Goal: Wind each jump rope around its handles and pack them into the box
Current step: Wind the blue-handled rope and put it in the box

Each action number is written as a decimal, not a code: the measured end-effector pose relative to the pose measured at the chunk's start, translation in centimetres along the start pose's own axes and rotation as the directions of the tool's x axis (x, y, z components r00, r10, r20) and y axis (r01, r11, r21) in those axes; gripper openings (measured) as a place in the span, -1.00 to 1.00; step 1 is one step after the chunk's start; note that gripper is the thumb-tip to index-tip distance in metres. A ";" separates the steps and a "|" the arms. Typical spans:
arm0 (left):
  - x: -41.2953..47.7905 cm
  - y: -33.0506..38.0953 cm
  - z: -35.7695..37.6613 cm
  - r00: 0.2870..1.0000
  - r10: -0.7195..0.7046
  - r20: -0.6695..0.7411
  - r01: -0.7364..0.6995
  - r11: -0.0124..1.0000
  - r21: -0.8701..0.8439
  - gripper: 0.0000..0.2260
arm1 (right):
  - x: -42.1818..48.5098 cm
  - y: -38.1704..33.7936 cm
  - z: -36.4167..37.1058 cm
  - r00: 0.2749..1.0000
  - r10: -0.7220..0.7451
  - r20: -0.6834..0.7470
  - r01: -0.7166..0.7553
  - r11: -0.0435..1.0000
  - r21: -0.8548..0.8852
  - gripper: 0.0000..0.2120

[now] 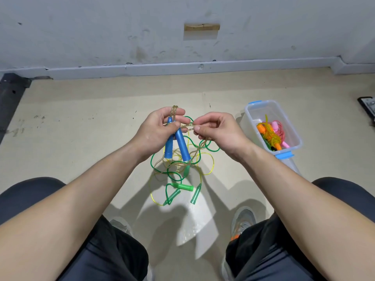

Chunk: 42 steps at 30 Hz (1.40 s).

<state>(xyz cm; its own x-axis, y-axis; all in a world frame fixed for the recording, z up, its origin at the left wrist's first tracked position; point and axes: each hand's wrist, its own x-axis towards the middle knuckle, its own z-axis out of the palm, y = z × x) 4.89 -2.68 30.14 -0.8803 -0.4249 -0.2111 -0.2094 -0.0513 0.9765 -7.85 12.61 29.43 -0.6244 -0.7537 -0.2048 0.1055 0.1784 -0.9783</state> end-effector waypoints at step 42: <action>-1.3 1.6 1.0 0.907 -0.121 0.403 0.190 0.973 -0.135 -0.86 | -0.9 -3.3 -2.2 0.940 0.022 0.341 0.058 0.973 -0.224 -0.90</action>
<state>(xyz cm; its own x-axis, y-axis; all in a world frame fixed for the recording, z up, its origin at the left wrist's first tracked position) 5.28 -1.32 31.89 -0.9448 -0.0148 -0.3273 -0.3132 -0.2521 0.9156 -9.28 14.10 32.90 -0.3203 -0.9202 -0.2251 -0.1071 0.2713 -0.9565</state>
